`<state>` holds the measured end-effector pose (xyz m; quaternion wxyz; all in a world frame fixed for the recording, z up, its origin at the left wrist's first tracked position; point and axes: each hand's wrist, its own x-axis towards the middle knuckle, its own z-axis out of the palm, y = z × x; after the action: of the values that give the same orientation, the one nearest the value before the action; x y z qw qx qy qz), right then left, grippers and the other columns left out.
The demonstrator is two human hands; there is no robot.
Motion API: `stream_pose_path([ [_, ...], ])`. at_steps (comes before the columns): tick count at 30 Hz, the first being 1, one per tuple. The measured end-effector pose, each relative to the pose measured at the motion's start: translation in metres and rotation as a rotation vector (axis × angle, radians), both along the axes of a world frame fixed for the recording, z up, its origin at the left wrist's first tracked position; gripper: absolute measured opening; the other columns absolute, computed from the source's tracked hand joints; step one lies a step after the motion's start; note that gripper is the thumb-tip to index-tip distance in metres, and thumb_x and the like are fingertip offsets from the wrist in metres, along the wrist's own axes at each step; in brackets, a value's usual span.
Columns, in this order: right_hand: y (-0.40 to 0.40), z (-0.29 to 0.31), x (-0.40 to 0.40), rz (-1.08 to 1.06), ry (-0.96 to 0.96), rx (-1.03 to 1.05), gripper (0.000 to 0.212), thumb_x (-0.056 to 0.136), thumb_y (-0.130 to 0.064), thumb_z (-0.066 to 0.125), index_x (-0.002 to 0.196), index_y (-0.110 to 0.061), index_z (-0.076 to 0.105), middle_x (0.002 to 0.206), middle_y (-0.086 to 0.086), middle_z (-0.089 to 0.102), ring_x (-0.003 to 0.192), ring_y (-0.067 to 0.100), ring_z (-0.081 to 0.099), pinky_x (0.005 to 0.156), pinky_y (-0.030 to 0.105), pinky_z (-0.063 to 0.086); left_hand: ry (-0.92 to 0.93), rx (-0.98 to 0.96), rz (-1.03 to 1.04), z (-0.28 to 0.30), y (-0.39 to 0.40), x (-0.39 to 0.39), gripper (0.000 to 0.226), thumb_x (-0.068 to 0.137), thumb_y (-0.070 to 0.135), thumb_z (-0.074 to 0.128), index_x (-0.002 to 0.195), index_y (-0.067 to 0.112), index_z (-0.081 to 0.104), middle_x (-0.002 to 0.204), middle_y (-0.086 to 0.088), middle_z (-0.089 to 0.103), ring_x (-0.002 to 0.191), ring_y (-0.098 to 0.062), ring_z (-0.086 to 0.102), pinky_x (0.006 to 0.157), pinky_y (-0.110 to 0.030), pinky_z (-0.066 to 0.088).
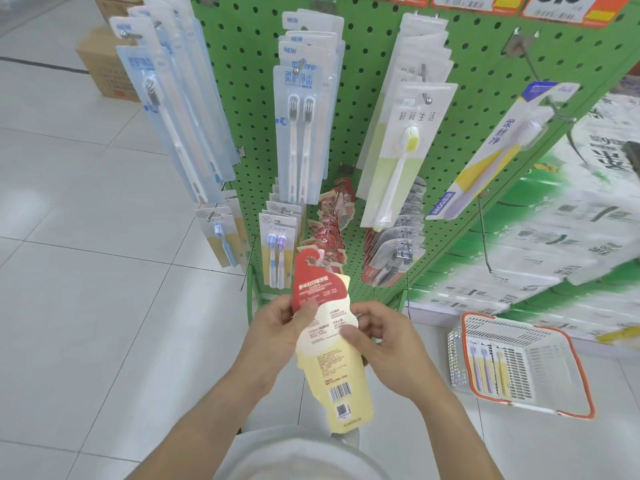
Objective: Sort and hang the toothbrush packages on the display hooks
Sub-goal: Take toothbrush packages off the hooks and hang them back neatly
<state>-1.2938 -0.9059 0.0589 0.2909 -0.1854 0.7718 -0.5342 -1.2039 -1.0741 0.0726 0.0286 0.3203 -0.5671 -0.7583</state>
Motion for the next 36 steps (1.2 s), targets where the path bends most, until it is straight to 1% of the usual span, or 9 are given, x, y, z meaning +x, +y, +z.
stream_pose_path([
  [2, 0.002, -0.001, -0.001, 0.043, 0.022, 0.015, 0.021, 0.093, -0.021, 0.072, 0.100, -0.040, 0.067, 0.080, -0.006, 0.067, 0.080, 0.022, 0.067, 0.067, 0.040, 0.058, -0.015, 0.036, 0.046, 0.002, -0.002, -0.001, 0.037, 0.094, 0.033, 0.063, 0.110, 0.000, 0.069, 0.102, -0.015, 0.077, 0.094, -0.037, 0.073, 0.082, -0.045, 0.058],
  [6, 0.003, -0.001, -0.001, 0.054, 0.009, 0.012, 0.033, 0.093, -0.020, 0.072, 0.096, -0.053, 0.067, 0.078, -0.009, 0.067, 0.075, 0.014, 0.064, 0.066, 0.033, 0.054, -0.052, 0.045, 0.057, 0.007, -0.005, -0.001, 0.048, 0.097, 0.042, 0.056, 0.103, -0.004, 0.069, 0.094, -0.015, 0.078, 0.076, -0.025, 0.073, 0.061, -0.028, 0.058],
  [10, 0.004, 0.001, -0.002, 0.025, 0.030, 0.047, 0.022, 0.094, -0.023, 0.071, 0.102, -0.043, 0.066, 0.073, -0.020, 0.062, 0.072, 0.003, 0.059, 0.070, 0.026, 0.049, -0.046, 0.063, 0.078, 0.009, -0.003, -0.002, 0.047, 0.098, 0.041, 0.055, 0.101, -0.004, 0.070, 0.091, -0.016, 0.077, 0.074, -0.023, 0.073, 0.057, -0.027, 0.057],
  [13, 0.005, 0.005, -0.001, 0.044, 0.033, 0.060, 0.010, 0.096, -0.029, 0.068, 0.099, -0.038, 0.070, 0.073, -0.017, 0.067, 0.070, 0.002, 0.060, 0.068, 0.018, 0.047, -0.056, 0.095, 0.092, 0.009, -0.004, -0.003, 0.047, 0.099, 0.040, 0.054, 0.104, -0.004, 0.070, 0.094, -0.019, 0.077, 0.076, -0.026, 0.073, 0.059, -0.030, 0.059],
  [17, 0.011, 0.007, -0.002, 0.054, -0.021, 0.065, 0.013, 0.092, -0.041, 0.070, 0.097, -0.030, 0.072, 0.084, -0.007, 0.076, 0.076, 0.012, 0.070, 0.071, 0.031, 0.054, -0.085, 0.193, 0.177, 0.008, -0.010, -0.004, 0.041, 0.100, 0.039, 0.055, 0.101, 0.001, 0.071, 0.097, -0.017, 0.077, 0.076, -0.025, 0.074, 0.064, -0.034, 0.060],
  [21, 0.020, 0.003, -0.005, 0.110, -0.105, 0.036, 0.012, 0.086, -0.030, 0.081, 0.096, -0.029, 0.075, 0.080, -0.001, 0.076, 0.069, 0.016, 0.066, 0.065, 0.033, 0.049, -0.113, 0.168, 0.225, 0.006, -0.013, -0.004, 0.029, 0.099, 0.033, 0.060, 0.094, 0.006, 0.071, 0.092, -0.013, 0.078, 0.071, -0.022, 0.073, 0.059, -0.031, 0.059],
  [24, 0.021, 0.000, -0.005, 0.126, -0.107, -0.002, 0.015, 0.083, -0.027, 0.083, 0.096, -0.032, 0.078, 0.082, 0.002, 0.076, 0.069, 0.018, 0.061, 0.065, 0.034, 0.048, -0.122, 0.065, 0.188, 0.003, -0.011, -0.003, 0.019, 0.094, 0.024, 0.068, 0.100, 0.006, 0.071, 0.092, -0.010, 0.079, 0.071, -0.022, 0.075, 0.056, -0.032, 0.061],
  [28, 0.020, -0.001, -0.007, 0.113, -0.088, -0.012, 0.019, 0.086, -0.019, 0.080, 0.094, -0.036, 0.079, 0.075, -0.008, 0.071, 0.064, 0.007, 0.055, 0.063, 0.021, 0.043, -0.112, -0.023, 0.188, 0.004, -0.007, -0.002, 0.012, 0.090, 0.018, 0.074, 0.100, 0.012, 0.072, 0.089, -0.004, 0.079, 0.073, -0.020, 0.076, 0.059, -0.034, 0.063],
  [36, 0.025, -0.007, -0.016, 0.116, -0.056, 0.032, 0.024, 0.097, -0.012, 0.067, 0.107, -0.031, 0.078, 0.081, -0.010, 0.074, 0.075, 0.008, 0.062, 0.071, 0.020, 0.047, -0.105, -0.034, 0.223, 0.011, -0.003, -0.008, 0.016, 0.094, 0.028, 0.068, 0.093, 0.012, 0.072, 0.081, -0.005, 0.079, 0.063, -0.015, 0.074, 0.046, -0.024, 0.053],
])
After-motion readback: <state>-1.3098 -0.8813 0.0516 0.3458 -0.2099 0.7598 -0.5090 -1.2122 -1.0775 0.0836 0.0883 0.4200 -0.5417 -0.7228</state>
